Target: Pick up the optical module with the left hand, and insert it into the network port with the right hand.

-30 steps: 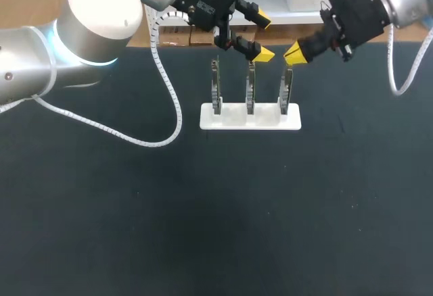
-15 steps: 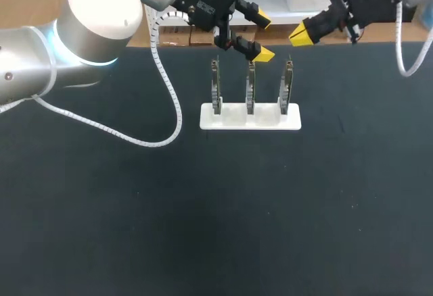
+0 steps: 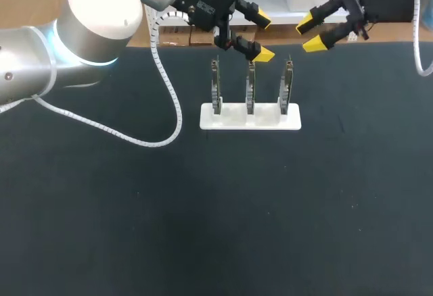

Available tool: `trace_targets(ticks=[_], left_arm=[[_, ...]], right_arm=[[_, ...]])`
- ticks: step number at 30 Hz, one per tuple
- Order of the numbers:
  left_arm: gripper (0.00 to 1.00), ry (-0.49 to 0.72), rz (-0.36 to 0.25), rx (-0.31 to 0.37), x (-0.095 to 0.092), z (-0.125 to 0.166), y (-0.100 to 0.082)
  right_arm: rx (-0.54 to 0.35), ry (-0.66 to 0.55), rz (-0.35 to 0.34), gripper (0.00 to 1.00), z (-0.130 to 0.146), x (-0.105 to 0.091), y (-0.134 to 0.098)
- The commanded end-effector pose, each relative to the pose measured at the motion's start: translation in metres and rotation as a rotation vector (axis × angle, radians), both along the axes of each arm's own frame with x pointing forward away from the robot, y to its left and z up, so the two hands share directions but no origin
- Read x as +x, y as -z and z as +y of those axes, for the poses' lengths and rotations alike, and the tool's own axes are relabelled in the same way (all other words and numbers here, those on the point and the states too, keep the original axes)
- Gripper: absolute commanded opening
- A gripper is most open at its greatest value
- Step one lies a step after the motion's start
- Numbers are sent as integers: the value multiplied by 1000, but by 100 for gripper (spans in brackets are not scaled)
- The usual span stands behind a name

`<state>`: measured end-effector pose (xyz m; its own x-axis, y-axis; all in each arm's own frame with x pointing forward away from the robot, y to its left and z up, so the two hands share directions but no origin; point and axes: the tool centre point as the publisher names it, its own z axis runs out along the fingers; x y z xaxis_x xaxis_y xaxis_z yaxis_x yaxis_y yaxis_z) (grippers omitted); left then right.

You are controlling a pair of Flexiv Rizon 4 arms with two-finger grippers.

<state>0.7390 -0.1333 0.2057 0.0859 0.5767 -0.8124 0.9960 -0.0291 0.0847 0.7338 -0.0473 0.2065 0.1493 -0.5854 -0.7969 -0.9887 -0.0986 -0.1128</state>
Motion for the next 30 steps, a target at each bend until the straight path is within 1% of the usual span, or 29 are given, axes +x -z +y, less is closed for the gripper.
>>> trace_targets(ticks=[1,7,18,22,30], left_arm=[[100,1,4,8,2,-1,-1],[100,1,4,8,2,-1,-1],[100,1,4,8,2,-1,-1],[100,1,4,8,2,-1,-1],[100,1,4,8,2,-1,-1]], right_arm=[[1,39,-26,100,-3,-9,-2],[-13,69,-34,100,-11,-13,-4],[-34,84,-31,100,-23,-23,-10],[-48,79,-17,100,-26,-27,-9],[-64,99,-4,100,-43,-36,-12]])
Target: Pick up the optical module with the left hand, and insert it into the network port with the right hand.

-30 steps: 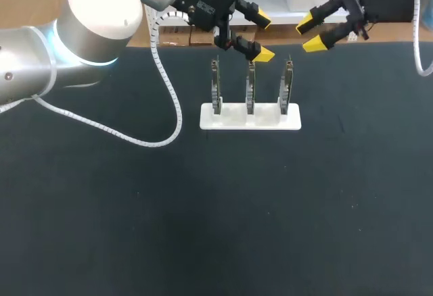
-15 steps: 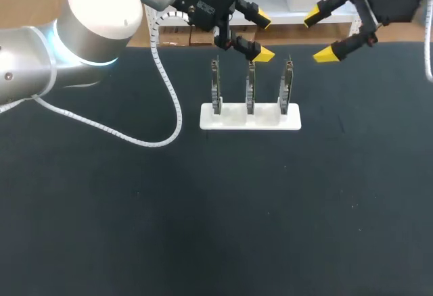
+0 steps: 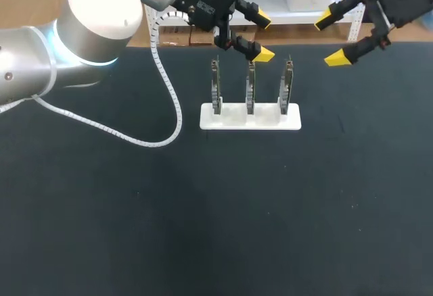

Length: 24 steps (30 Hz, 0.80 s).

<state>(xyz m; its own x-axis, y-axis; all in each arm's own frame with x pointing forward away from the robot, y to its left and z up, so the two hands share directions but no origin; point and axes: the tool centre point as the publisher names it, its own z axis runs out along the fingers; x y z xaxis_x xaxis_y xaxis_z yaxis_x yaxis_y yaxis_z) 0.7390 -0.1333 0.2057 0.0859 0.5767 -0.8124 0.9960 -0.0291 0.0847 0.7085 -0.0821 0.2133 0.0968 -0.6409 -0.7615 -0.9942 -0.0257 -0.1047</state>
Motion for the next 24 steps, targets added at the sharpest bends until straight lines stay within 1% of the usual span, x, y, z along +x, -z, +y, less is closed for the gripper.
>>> trace_targets(ticks=[1,9,15,24], left_arm=[[100,1,4,8,2,-1,-1],[100,1,4,8,2,-1,-1],[100,1,4,8,2,-1,-1],[100,1,4,8,2,-1,-1]], right_arm=[[-6,24,-12,100,-11,-12,-6],[-8,39,-18,100,-26,-20,-12],[9,0,-15,100,-24,-22,-13],[9,0,-15,100,-24,-22,-13]])
